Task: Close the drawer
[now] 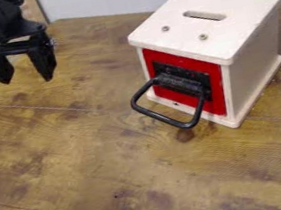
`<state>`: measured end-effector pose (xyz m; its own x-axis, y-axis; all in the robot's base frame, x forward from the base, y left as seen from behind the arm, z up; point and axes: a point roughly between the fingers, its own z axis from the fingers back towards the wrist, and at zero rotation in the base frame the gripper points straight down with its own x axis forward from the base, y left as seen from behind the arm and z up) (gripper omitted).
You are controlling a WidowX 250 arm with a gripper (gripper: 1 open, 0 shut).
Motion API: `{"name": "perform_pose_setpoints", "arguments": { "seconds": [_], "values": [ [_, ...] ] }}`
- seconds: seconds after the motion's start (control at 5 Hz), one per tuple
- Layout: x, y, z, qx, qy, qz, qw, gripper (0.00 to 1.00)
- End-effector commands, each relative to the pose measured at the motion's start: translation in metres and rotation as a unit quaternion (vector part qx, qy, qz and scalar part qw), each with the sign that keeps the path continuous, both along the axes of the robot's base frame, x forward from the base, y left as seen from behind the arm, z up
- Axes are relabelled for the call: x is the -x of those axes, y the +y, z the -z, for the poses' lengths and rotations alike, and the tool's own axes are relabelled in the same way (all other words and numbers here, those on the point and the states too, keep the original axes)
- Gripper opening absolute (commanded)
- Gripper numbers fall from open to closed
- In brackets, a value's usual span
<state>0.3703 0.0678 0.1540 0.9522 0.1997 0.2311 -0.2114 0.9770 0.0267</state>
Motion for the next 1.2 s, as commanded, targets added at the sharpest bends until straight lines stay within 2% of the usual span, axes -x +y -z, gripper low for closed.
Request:
{"name": "perform_pose_setpoints", "arguments": {
  "seconds": [0.0, 0.4, 0.6, 0.8, 1.0],
  "values": [
    [0.000, 0.004, -0.010, -0.002, -0.023, 0.000, 0.9997, 1.00],
    [-0.001, 0.008, -0.032, -0.002, -0.037, 0.014, 0.9992, 1.00],
    [0.000, 0.010, -0.047, -0.003, -0.045, 0.005, 0.9990, 1.00],
    [0.001, 0.007, -0.052, -0.010, -0.047, -0.022, 0.9986, 1.00],
    [0.000, 0.001, -0.046, -0.014, -0.046, -0.043, 0.9979, 1.00]
  ]
}}
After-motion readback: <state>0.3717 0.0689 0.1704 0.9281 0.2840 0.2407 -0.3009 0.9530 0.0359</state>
